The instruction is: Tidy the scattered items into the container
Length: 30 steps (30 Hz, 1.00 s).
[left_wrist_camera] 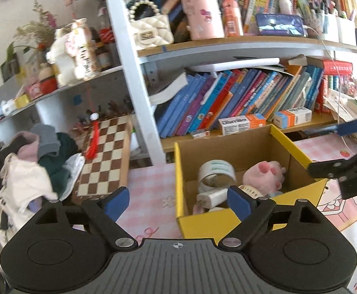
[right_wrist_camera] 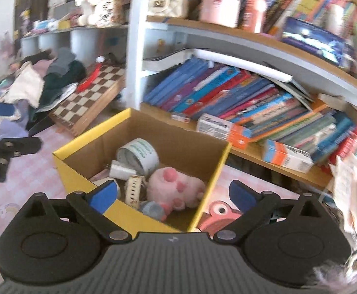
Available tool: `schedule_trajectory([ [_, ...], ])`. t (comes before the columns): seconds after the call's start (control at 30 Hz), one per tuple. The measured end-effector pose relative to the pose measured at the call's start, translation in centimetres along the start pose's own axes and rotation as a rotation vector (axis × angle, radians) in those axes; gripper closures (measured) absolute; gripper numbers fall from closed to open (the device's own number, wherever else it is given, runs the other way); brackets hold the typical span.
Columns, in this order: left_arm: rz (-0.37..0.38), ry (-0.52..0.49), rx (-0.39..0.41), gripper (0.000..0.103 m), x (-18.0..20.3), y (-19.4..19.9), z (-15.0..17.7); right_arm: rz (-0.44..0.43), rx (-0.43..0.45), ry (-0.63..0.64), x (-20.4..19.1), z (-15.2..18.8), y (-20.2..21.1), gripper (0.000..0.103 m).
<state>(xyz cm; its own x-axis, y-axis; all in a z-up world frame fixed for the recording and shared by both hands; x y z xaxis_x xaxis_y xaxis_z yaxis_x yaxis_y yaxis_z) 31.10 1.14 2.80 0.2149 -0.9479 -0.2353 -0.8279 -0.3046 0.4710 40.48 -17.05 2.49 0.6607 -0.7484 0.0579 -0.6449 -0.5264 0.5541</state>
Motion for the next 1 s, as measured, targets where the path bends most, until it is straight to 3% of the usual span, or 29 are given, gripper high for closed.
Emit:
schedule_trajectory([
  [0.5, -0.015, 0.024, -0.033, 0.012, -3.5, 4.3, 6.4, 0.193, 0.017, -0.186, -3.4, 6.8, 5.2, 0.0],
  [1.0, -0.03, -0.026, -0.05, 0.006, -5.2, 8.5, 12.0, 0.27, -0.017, -0.26, -10.6, 12.1, 8.5, 0.0],
])
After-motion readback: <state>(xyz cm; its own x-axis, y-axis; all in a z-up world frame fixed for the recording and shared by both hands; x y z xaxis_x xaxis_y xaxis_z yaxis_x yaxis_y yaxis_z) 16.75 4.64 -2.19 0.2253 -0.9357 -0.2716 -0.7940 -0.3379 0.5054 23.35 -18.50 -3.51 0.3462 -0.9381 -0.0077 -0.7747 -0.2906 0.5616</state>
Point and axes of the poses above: each gripper's, at about its wrist camera, not at the fingertips, and y roughly against the way its jaws point, x to its right, z to its underside, the point moved 10 cm from there along -y, roughly the way its jaws point, and after that the axes turned 5 degrees about -z, right-handed, at the moved point
